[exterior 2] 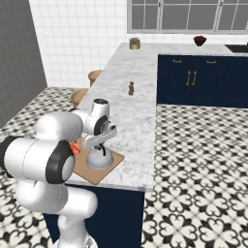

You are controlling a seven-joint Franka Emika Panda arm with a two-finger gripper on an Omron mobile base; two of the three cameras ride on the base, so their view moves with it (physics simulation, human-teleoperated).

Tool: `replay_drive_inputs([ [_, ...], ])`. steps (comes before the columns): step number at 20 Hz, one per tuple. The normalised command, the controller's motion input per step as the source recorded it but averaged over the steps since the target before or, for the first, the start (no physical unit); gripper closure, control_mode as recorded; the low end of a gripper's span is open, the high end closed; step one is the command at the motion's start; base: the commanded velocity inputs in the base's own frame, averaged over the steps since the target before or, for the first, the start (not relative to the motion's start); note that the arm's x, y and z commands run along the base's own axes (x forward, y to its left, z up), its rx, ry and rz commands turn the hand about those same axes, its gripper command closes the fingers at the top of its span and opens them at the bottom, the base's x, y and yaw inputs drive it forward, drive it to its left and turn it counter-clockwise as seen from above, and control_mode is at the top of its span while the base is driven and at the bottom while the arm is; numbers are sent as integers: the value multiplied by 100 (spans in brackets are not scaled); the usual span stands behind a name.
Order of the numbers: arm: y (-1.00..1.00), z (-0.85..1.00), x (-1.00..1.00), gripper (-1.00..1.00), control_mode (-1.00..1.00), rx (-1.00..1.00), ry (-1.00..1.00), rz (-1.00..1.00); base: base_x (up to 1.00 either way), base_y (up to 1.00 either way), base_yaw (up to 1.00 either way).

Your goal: Pick the kettle from the counter and place it on the tray. Then pick the mug from the cabinet and place it on the tray. Then close the cabinet doors.

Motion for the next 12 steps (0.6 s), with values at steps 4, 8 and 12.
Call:
replay_drive_inputs([
  [4, 8, -24, 3, 100, -100, 0, 0, 0, 0, 0, 0],
  [8, 0, -2, -4, -100, -100, 0, 3, -2, 0, 0, 0],
  [12, 0, 13, -19, -100, -100, 0, -2, -8, 0, 0, 0],
])
